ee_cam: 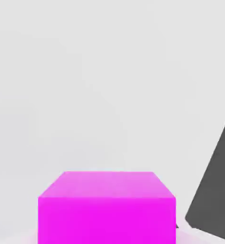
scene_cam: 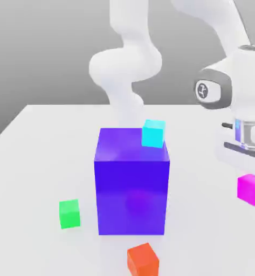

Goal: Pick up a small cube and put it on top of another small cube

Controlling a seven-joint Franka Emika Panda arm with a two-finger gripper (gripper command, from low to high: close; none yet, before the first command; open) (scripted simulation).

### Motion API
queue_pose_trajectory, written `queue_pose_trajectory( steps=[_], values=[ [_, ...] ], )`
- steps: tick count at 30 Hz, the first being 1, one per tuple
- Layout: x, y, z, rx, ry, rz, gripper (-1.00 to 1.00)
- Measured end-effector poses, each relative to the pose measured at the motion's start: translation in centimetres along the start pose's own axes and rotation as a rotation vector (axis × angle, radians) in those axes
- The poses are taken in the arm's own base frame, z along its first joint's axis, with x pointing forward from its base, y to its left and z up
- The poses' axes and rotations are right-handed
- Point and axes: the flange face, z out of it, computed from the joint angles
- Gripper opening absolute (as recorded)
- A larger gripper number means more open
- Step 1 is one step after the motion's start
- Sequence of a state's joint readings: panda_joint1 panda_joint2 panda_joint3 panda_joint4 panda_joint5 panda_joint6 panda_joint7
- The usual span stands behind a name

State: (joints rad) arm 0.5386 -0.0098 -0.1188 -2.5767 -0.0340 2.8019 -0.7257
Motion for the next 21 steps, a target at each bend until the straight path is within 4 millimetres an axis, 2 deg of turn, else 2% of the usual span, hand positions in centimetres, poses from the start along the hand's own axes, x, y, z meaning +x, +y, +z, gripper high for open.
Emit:
queue_pose_trajectory(
  steps=[4,7,10,12,14,21],
  values=[
    [-7.0,6.1,-2.6,-0.07,-0.025,0.091,-1.0],
    [-12.8,8.7,-3.9,-0.094,-0.061,0.126,-1.0],
    [-19.7,10.5,-5.1,-0.104,-0.103,0.175,-1.0],
    [-23.8,10.7,-5.4,-0.095,-0.128,0.198,-1.0],
    [-26.5,10.1,-5.0,-0.067,-0.146,0.197,-1.0],
    [-33.6,6.4,-2.5,0.072,-0.178,0.16,-1.0]
  ],
)
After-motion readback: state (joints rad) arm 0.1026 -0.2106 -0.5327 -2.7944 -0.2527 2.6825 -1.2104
